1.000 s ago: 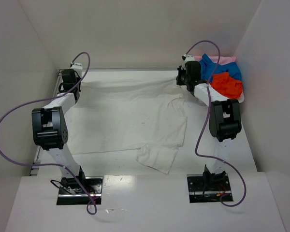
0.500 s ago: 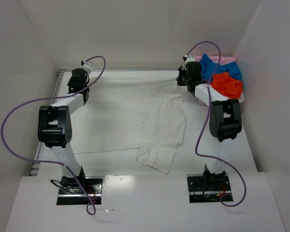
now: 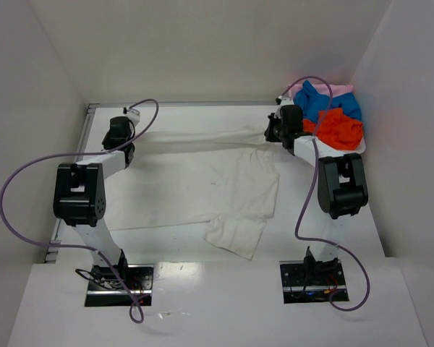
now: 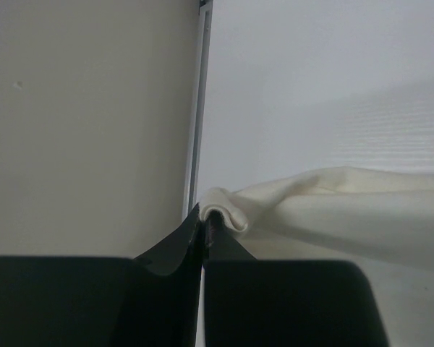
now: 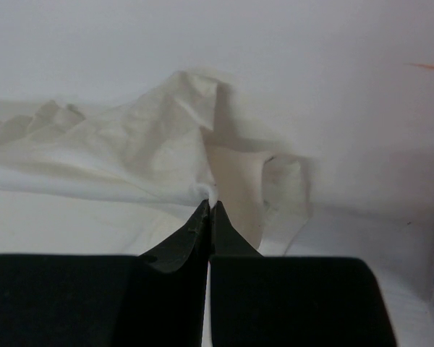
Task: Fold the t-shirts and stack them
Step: Grap the side of the flattened tshirt furthest away from the robot with both arms
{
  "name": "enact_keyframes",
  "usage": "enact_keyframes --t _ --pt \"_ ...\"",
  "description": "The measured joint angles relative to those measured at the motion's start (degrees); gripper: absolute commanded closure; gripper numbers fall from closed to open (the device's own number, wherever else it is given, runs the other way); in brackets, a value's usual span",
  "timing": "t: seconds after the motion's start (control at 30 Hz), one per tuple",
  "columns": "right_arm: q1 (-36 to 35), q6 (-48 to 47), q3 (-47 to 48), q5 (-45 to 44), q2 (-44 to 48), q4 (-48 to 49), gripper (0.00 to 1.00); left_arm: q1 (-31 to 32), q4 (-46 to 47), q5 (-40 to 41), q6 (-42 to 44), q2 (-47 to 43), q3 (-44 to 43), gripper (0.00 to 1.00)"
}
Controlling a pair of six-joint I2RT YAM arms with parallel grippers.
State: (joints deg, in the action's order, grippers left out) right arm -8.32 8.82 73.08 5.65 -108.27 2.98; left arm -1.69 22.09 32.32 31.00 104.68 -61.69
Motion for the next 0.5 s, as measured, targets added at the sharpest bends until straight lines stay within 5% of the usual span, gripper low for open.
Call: enact_keyframes --t 0.5 --pt "0.0 3.58 -8.35 0.57 6.14 1.86 1.0 -0.13 -11.89 -0.79 -10.71 -10.62 4.7 1.0"
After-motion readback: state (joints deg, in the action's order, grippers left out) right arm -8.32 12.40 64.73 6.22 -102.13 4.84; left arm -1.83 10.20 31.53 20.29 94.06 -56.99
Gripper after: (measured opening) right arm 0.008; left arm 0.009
